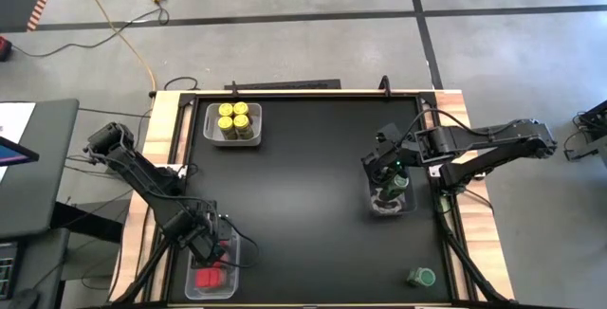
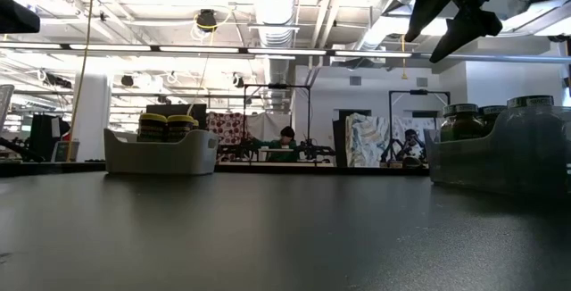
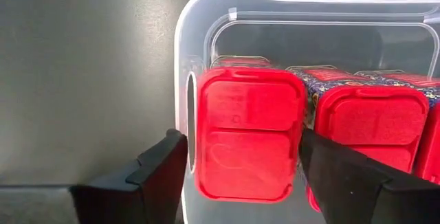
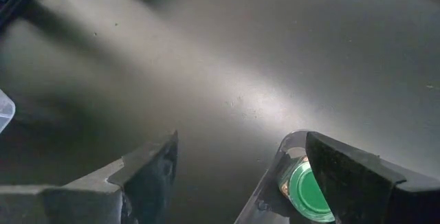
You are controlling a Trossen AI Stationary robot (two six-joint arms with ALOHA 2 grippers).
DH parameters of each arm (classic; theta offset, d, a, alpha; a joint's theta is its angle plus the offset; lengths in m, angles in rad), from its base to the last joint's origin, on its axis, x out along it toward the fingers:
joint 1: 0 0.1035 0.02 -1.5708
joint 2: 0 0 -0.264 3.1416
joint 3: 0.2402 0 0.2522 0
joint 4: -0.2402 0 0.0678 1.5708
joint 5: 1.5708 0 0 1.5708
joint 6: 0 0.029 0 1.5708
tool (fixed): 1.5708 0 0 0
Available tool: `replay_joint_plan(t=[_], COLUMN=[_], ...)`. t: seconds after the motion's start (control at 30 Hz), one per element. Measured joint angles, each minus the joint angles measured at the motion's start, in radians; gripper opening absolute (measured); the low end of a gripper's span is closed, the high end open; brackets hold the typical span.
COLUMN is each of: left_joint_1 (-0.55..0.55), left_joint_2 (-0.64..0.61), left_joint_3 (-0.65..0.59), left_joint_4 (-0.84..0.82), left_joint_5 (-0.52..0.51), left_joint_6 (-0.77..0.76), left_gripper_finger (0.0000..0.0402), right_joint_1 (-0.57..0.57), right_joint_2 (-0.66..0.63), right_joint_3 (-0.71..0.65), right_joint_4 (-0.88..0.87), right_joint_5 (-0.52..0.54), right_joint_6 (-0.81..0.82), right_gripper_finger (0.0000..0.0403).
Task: Sort spices by type
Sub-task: Put the red seasoning can into the transparent bin, then put the green seasoning bottle into the black bin
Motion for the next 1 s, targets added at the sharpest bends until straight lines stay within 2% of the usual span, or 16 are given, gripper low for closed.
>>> replay_joint_plan(t=[0.13,0.43,0.73,1.0], left_joint_1=[0.000,0.000,0.000,0.000], left_joint_2=[0.000,-0.017,-0.082,-0.184], left_joint_3=[0.000,0.000,0.000,0.000], left_joint_4=[-0.003,-0.009,-0.010,-0.009], left_joint_5=[0.000,0.002,0.003,0.002], left_joint_6=[0.001,-0.018,-0.066,-0.046], left_gripper_finger=[0.0276,0.0278,0.0279,0.0279], right_joint_1=[0.000,0.000,0.000,0.000], right_joint_2=[0.000,0.000,0.000,0.000], right_joint_3=[0.000,0.000,0.000,0.000], right_joint_4=[0.000,0.000,0.000,0.000], right_joint_5=[0.000,0.000,0.000,0.000], right_joint_6=[0.000,-0.003,-0.021,-0.025], right_gripper_finger=[0.0346,0.0346,0.0346,0.0346])
